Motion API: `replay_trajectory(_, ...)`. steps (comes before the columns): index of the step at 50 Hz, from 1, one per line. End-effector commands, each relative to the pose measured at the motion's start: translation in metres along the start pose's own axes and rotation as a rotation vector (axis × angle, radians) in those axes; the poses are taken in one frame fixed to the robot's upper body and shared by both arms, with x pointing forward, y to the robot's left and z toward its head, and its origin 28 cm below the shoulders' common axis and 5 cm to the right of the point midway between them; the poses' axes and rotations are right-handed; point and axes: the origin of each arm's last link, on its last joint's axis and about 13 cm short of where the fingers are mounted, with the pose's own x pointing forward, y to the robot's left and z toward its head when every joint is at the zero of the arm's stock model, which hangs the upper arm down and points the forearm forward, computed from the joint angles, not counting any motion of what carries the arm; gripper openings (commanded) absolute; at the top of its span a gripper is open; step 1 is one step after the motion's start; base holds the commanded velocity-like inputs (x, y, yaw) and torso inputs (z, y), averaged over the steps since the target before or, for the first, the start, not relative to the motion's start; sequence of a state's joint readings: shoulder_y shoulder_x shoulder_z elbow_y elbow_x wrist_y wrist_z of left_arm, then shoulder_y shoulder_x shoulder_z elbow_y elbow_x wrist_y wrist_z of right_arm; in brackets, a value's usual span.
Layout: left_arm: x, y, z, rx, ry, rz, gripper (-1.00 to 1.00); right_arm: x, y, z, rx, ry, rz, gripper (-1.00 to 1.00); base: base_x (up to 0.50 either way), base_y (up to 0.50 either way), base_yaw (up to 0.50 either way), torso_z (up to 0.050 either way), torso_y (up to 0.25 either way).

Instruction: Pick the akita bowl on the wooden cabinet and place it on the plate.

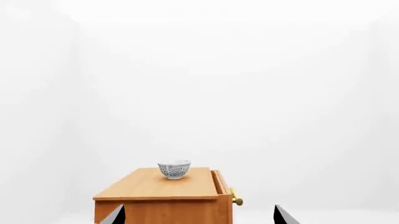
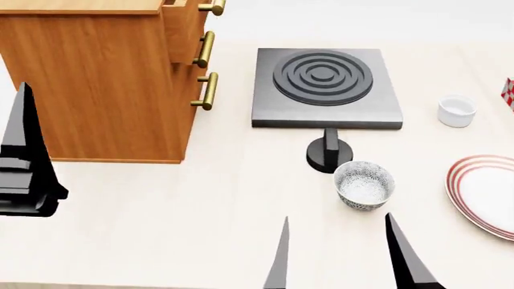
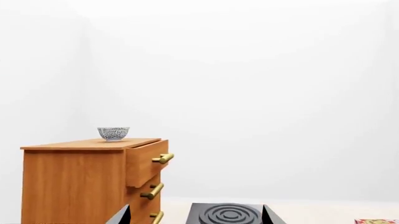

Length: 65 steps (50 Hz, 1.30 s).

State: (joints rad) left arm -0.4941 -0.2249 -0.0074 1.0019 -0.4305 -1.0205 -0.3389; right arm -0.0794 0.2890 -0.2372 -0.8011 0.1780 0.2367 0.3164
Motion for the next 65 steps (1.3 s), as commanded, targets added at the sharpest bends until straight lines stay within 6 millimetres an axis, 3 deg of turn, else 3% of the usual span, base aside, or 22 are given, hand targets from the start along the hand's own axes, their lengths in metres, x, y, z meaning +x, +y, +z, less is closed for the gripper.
replay_trajectory(1, 0.025, -0.003, 0.049, 0.055, -0.085, -0.068, 1.00, -0.001, 0.001, 0.001, -0.007, -0.005, 0.010, 1.00, 0.00, 0.00, 0.00, 0.000, 0.000)
replay_trajectory(7, 0.042, -0.001, 0.067, 0.098, -0.108, -0.078, 1.00, -0.002, 0.002, 0.002, -0.004, -0.013, 0.023, 1.00, 0.00, 0.00, 0.00, 0.000, 0.000)
replay_trajectory(18, 0.045, 0.000, 0.091, 0.121, -0.167, -0.078, 1.00, -0.002, 0.001, 0.005, 0.022, -0.042, 0.020, 1.00, 0.17, 0.00, 0.00, 0.000, 0.000)
replay_trajectory(52, 0.038, -0.004, 0.090, 0.130, -0.183, -0.099, 1.00, -0.002, 0.002, 0.004, 0.014, -0.036, 0.024, 1.00, 0.50, 0.00, 0.00, 0.000, 0.000)
replay_trajectory(65, 0.038, -0.004, 0.092, 0.136, -0.187, -0.102, 1.00, -0.002, 0.002, 0.005, 0.016, -0.040, 0.010, 1.00, 0.10, 0.00, 0.00, 0.000, 0.001)
